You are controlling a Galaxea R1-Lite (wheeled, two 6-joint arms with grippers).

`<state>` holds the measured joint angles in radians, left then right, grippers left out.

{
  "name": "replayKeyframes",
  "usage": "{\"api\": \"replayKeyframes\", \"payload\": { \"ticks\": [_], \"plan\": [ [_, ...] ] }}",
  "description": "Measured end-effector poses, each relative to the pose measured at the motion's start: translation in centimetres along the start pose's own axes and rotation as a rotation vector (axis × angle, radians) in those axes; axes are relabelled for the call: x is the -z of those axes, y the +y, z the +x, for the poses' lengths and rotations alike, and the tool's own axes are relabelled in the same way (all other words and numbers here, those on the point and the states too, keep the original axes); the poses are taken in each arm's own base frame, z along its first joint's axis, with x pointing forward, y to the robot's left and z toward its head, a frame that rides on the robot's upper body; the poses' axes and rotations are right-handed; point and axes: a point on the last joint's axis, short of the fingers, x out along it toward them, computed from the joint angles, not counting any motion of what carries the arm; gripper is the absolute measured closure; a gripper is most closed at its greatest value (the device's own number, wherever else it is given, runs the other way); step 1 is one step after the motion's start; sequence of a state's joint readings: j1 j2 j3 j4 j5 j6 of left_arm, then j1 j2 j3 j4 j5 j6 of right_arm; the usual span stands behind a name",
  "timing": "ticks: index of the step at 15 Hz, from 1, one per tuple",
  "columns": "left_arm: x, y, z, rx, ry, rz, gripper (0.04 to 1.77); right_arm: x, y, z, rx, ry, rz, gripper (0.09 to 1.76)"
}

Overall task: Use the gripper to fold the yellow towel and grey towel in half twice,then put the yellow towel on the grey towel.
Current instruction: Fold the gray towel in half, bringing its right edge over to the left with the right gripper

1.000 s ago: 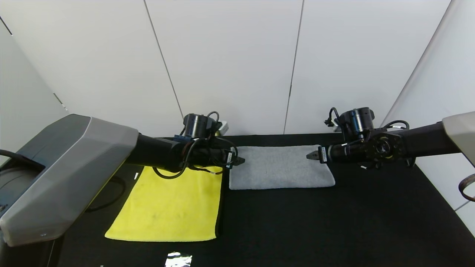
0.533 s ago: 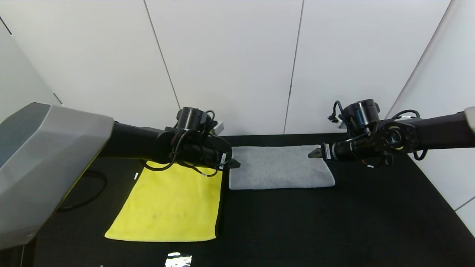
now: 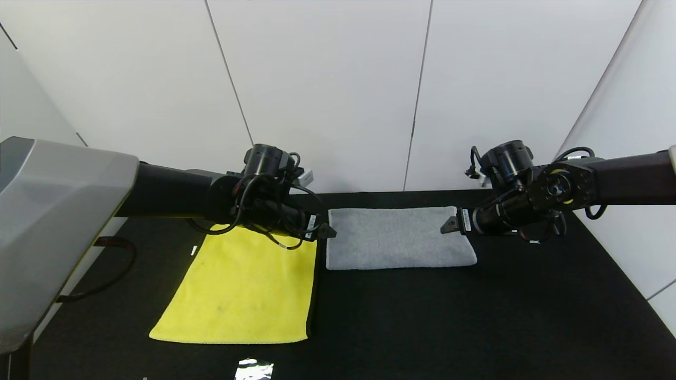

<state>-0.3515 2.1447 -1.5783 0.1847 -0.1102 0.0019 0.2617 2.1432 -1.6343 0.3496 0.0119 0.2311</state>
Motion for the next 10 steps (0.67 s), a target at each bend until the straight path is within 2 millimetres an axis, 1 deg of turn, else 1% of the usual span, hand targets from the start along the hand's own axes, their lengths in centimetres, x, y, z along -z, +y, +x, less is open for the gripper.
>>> {"api": "replayKeyframes", "payload": {
  "ticks": [3,6,10],
  "plan": [
    [-0.3,0.0,-0.7,-0.006,0.041,-0.006,0.11,0.0,0.8,0.0,0.047,0.008,-0.006,0.15],
    [-0.8,0.3,-1.3,-0.012,0.031,-0.010,0.11,0.3,1.5,0.3,0.073,0.057,0.022,0.15],
    [-1.0,0.4,-1.5,-0.014,0.023,-0.009,0.11,0.3,1.9,0.8,0.082,0.076,0.043,0.15]
  ]
}}
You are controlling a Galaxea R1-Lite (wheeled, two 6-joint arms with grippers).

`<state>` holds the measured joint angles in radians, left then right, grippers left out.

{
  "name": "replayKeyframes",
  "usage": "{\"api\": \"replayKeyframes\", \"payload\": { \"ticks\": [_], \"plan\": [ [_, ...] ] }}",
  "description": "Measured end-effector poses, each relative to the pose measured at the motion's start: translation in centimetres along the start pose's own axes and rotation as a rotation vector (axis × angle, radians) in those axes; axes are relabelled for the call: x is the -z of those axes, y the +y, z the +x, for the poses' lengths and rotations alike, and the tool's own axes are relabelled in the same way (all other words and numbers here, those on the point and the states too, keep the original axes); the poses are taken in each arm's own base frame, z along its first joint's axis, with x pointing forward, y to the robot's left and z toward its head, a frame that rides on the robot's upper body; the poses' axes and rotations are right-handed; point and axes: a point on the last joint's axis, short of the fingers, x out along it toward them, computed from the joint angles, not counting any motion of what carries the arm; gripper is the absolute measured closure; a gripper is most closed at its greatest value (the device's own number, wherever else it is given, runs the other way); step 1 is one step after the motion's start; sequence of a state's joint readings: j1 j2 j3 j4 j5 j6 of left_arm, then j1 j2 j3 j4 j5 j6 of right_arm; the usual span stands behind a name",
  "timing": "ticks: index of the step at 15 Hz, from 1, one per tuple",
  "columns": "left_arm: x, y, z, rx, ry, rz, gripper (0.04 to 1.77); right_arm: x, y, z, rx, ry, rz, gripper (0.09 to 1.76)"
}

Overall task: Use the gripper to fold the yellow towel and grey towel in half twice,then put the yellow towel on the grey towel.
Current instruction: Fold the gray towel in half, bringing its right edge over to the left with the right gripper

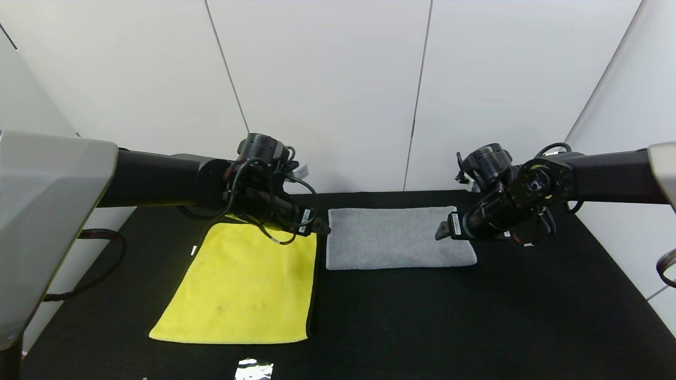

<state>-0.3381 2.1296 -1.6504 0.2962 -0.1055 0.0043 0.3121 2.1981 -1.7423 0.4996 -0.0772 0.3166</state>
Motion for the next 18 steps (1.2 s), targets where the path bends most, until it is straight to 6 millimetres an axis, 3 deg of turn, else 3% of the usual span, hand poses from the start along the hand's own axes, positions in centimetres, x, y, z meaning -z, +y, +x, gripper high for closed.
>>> {"api": "replayKeyframes", "payload": {
  "ticks": [18],
  "plan": [
    [0.1,0.1,0.2,-0.001,0.003,0.000,0.09,1.2,0.2,3.5,0.098,0.125,0.194,0.15]
  ]
}}
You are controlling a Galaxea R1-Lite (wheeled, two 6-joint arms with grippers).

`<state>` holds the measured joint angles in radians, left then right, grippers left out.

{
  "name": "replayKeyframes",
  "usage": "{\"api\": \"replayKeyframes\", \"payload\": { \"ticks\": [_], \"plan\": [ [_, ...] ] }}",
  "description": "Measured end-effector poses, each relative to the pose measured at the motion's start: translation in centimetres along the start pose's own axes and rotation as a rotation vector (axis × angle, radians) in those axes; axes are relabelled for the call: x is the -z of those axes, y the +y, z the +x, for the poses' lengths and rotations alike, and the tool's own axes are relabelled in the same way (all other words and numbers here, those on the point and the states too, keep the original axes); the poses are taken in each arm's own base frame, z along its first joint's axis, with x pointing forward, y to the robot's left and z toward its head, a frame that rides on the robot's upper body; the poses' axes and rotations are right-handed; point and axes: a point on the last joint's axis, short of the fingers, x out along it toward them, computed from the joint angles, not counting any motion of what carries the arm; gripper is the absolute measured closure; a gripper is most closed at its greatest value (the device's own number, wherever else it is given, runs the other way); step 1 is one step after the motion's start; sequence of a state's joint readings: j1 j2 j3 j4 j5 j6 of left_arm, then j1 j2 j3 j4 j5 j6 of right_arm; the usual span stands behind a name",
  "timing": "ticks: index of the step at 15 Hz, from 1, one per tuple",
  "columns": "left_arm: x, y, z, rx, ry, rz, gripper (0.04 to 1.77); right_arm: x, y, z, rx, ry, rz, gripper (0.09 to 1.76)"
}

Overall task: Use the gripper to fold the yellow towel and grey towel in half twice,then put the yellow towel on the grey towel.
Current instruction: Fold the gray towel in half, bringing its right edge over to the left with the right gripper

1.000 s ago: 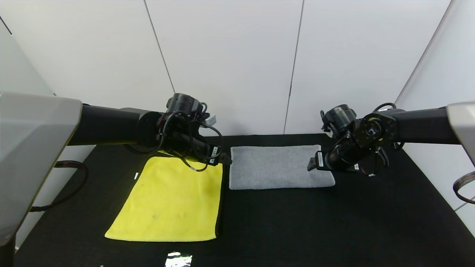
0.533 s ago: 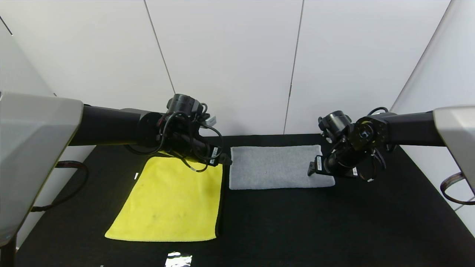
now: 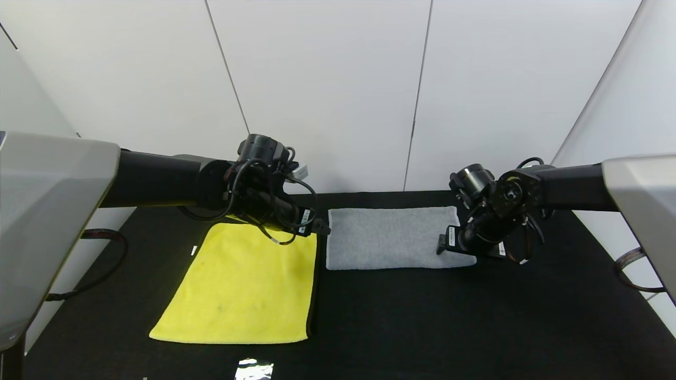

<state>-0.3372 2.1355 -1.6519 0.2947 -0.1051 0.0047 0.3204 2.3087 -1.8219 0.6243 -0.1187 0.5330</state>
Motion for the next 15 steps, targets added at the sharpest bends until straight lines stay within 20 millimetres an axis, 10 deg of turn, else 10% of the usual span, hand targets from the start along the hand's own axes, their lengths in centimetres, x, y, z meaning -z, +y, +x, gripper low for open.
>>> {"api": "replayKeyframes", "payload": {
  "ticks": [11,15],
  "plan": [
    [0.0,0.0,-0.1,0.001,0.000,0.000,0.09,0.6,1.6,0.7,-0.010,0.014,0.006,0.15],
    [0.0,0.0,-0.1,0.001,-0.001,0.000,0.09,0.4,1.7,0.8,-0.010,0.015,0.006,0.75]
  ]
}}
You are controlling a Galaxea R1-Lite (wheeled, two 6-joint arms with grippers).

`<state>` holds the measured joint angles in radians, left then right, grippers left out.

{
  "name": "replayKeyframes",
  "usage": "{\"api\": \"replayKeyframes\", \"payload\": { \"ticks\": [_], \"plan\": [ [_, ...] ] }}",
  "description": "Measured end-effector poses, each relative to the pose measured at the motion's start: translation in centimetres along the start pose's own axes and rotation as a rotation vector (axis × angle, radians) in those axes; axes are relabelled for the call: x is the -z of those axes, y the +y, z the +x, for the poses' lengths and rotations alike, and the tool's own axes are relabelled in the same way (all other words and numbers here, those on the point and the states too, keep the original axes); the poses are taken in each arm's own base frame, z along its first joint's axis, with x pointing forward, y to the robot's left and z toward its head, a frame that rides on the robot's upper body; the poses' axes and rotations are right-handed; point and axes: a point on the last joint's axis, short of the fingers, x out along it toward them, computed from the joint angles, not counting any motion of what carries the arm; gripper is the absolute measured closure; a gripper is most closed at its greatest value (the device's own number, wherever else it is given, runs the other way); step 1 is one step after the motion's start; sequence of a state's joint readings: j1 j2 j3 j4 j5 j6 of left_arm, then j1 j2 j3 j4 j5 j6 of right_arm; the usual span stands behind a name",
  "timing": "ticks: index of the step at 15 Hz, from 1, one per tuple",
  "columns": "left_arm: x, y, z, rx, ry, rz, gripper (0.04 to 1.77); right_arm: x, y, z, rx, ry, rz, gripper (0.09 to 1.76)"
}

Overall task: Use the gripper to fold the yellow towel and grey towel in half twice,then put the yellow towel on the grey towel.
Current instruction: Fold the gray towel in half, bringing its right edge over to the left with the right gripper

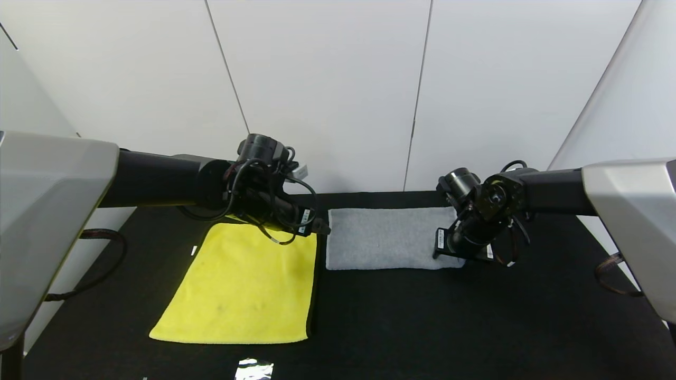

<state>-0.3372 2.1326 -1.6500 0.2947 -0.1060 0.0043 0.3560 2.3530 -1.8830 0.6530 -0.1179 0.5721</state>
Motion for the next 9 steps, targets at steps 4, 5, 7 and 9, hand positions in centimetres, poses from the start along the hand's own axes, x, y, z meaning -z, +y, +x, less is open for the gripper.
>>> {"api": "replayKeyframes", "payload": {
  "ticks": [4,5,7,9],
  "plan": [
    [0.01,-0.02,-0.03,0.000,0.000,0.001,0.09,-0.01,0.03,0.18,0.000,0.000,0.013,1.21],
    [0.01,-0.02,-0.03,0.000,0.000,0.001,0.09,-0.07,0.06,0.14,-0.002,-0.003,0.015,1.61],
    [0.00,0.00,-0.05,0.000,0.000,0.000,0.09,-0.10,0.08,0.10,-0.002,-0.004,0.015,1.62],
    [0.00,-0.02,-0.04,0.000,0.000,0.001,0.09,-0.10,0.11,0.05,-0.002,-0.005,0.014,1.62]
  ]
}}
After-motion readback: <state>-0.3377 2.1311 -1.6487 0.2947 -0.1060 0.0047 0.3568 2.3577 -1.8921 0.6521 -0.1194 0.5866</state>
